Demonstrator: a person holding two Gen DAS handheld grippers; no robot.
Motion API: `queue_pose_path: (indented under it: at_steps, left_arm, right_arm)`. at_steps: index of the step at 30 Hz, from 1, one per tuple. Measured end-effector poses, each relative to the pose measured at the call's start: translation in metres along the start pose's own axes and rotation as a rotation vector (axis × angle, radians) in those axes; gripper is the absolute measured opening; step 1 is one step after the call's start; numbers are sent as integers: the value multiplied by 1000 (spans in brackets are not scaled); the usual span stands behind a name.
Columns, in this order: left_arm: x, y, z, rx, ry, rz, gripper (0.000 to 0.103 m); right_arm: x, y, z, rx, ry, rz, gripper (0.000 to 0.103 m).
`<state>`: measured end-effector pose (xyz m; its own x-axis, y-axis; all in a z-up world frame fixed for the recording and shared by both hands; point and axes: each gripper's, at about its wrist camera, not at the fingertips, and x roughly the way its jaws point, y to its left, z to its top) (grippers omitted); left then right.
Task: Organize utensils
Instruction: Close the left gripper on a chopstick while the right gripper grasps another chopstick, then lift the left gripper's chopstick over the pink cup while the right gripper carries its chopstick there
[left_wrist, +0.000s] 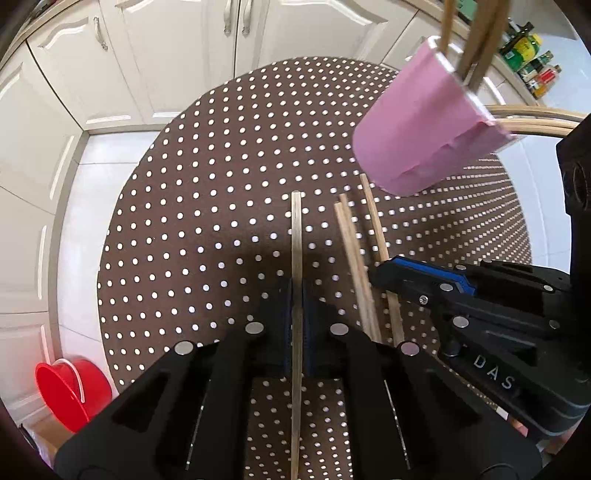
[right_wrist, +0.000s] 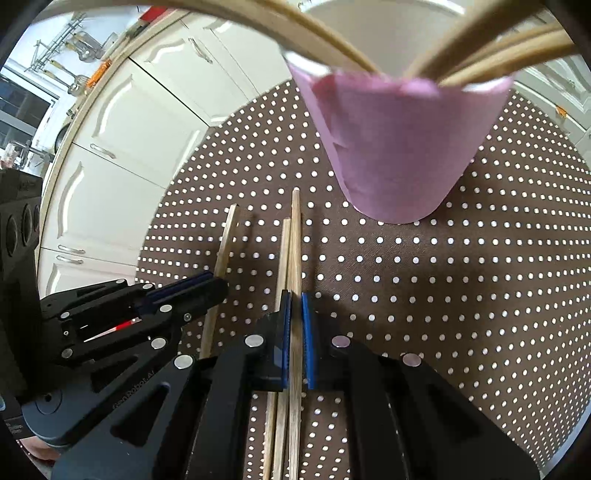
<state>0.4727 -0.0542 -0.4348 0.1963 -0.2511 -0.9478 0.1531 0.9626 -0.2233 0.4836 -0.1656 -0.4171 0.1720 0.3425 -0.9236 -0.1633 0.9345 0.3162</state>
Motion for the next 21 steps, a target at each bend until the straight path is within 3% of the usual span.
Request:
queue_pose_path:
  at_steps: [21]
  left_arm:
    - [-140, -41, -29, 147, -237, -82, 6]
  right_arm:
    - [-131, 33, -60, 25, -311, -16, 5]
